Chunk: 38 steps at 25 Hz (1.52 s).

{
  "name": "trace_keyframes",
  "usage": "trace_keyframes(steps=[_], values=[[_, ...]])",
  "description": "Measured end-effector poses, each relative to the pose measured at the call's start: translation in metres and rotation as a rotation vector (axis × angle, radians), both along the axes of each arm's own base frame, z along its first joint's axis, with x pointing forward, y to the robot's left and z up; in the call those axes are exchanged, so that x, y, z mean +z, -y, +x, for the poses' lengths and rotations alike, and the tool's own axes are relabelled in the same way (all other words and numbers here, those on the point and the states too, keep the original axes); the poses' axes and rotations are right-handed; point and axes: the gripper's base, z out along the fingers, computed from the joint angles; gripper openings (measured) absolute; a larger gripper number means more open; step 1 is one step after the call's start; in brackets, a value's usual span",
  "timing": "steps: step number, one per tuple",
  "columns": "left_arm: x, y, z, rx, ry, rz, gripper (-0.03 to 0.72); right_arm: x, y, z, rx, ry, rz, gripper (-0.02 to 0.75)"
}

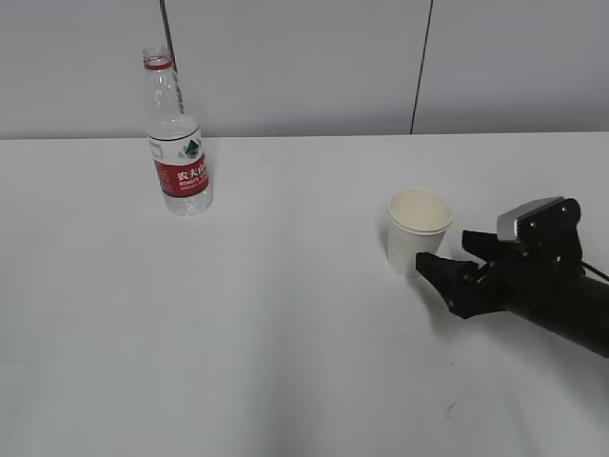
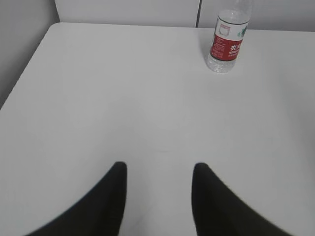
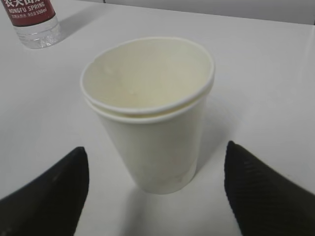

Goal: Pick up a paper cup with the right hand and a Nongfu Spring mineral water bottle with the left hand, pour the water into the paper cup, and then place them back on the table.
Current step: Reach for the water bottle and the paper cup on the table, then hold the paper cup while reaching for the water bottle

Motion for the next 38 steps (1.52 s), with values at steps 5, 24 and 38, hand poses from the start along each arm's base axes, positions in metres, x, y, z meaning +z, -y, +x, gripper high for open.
trace_keyframes(steps=[5,24,38], values=[[0.0,0.0,0.0,0.0,0.0,0.0,0.282,-0.011,-0.001,0.008,0.011,-0.014,0.0,0.638],[0.0,0.0,0.0,0.0,0.0,0.0,0.29,-0.02,-0.007,0.038,0.08,0.005,0.057,0.638],[0.0,0.0,0.0,0.002,0.0,0.003,0.291,-0.024,-0.011,0.057,0.134,0.036,0.067,0.638]])
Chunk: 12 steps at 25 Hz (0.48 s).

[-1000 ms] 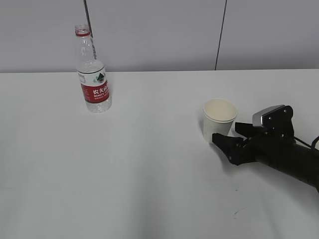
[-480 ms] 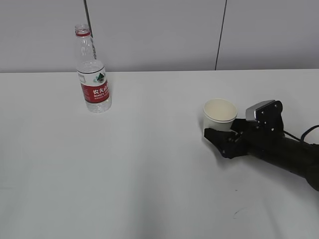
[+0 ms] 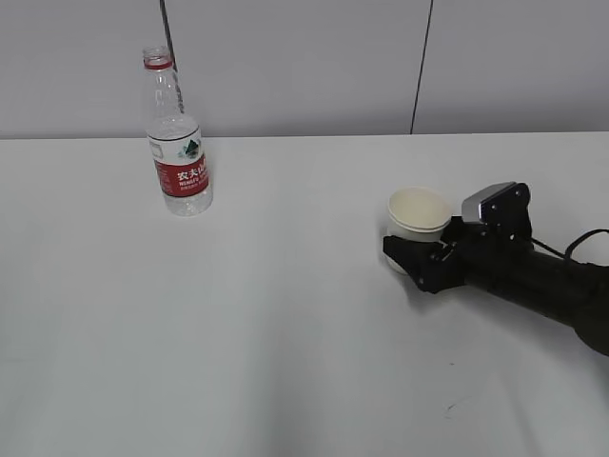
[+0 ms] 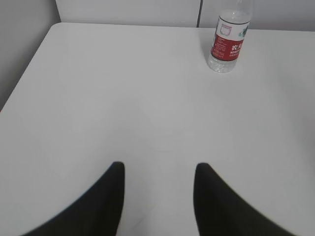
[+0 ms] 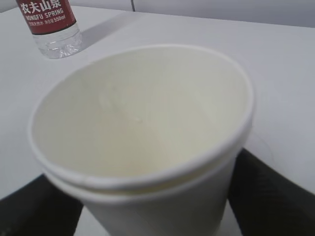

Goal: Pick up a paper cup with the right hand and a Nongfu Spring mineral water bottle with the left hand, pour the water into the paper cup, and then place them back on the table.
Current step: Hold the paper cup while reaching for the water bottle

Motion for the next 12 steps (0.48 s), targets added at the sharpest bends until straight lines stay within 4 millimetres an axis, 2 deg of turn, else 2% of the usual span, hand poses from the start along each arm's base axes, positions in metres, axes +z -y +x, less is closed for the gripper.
trace_keyframes(steps=[5,12], values=[[0.0,-0.0001,0.0,0.001,0.0,0.001,0.291,0.0005,-0.0009,0.0007,0.007,0.004,-0.001,0.635],[0.0,-0.0001,0.0,0.001,0.0,0.001,0.291,0.002,-0.0011,0.0032,0.011,0.014,-0.002,0.535]])
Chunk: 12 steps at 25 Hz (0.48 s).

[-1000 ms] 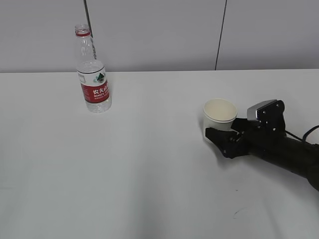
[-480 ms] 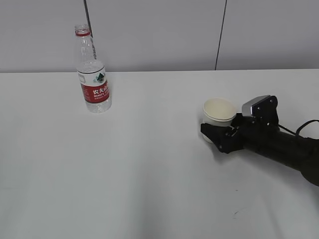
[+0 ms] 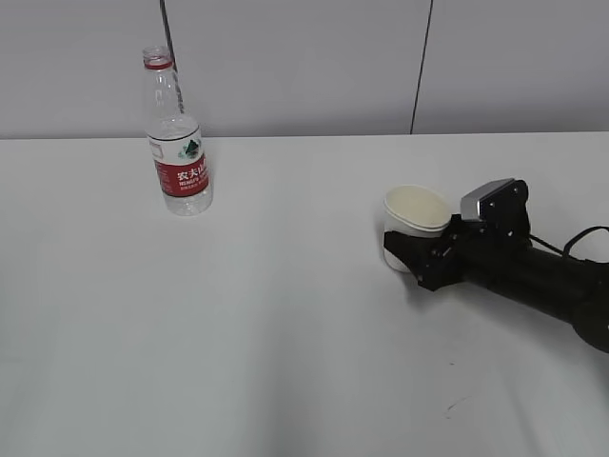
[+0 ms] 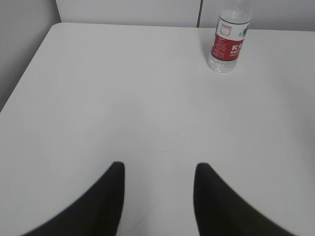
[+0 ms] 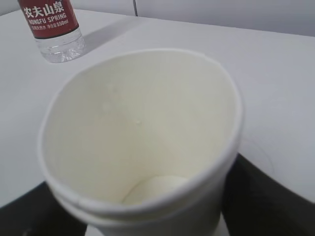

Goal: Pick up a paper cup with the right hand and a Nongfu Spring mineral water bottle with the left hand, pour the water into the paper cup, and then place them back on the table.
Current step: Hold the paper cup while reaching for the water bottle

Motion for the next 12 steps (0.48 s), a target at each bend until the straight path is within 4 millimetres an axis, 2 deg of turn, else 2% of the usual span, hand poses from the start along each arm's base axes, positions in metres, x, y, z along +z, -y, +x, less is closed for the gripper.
trace_keyframes(steps=[12], values=[[0.0023,0.0001,0.0018,-0.001,0.002,-0.001,0.293,0.0016,-0.003,-0.0008,0.048,0.011,-0.013,0.519]])
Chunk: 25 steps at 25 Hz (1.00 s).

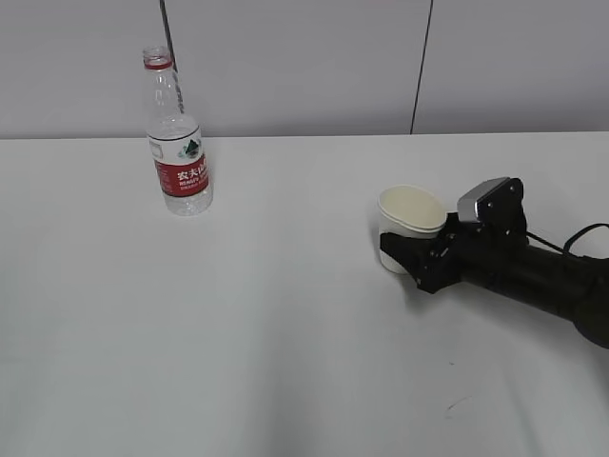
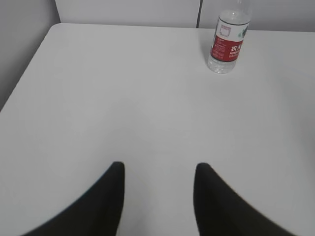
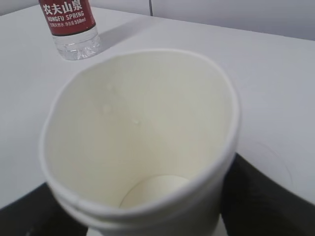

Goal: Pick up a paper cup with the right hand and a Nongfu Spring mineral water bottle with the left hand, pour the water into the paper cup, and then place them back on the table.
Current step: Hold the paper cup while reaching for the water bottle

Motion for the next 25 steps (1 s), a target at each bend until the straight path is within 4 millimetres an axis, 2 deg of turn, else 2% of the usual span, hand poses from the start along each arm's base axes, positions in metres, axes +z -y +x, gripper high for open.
trace_keyframes(steps=[2,8,13,17,20,22,25], values=[[0.01,0.0,0.006,-0.003,0.044,0.001,0.316,0.004,0.0,0.0,0.004,0.01,-0.001,0.519],[0.037,-0.001,0.047,-0.016,0.196,0.035,0.526,0.006,-0.001,0.0,0.024,0.019,-0.007,0.519],[0.042,-0.002,0.101,-0.023,0.178,0.034,0.566,0.006,-0.002,-0.001,0.029,0.019,-0.008,0.519],[0.039,-0.002,0.147,-0.028,0.205,0.013,0.568,0.006,-0.002,-0.001,0.029,0.019,-0.008,0.519],[0.029,-0.002,0.18,-0.027,0.193,-0.006,0.568,0.008,-0.002,0.002,0.031,0.027,-0.009,0.519],[0.017,0.001,0.202,-0.04,0.17,-0.018,0.568,0.011,-0.003,0.007,0.033,0.043,-0.003,0.519],[-0.001,0.015,0.231,-0.104,0.162,-0.022,0.568,0.018,-0.011,0.016,0.05,0.072,0.012,0.518]])
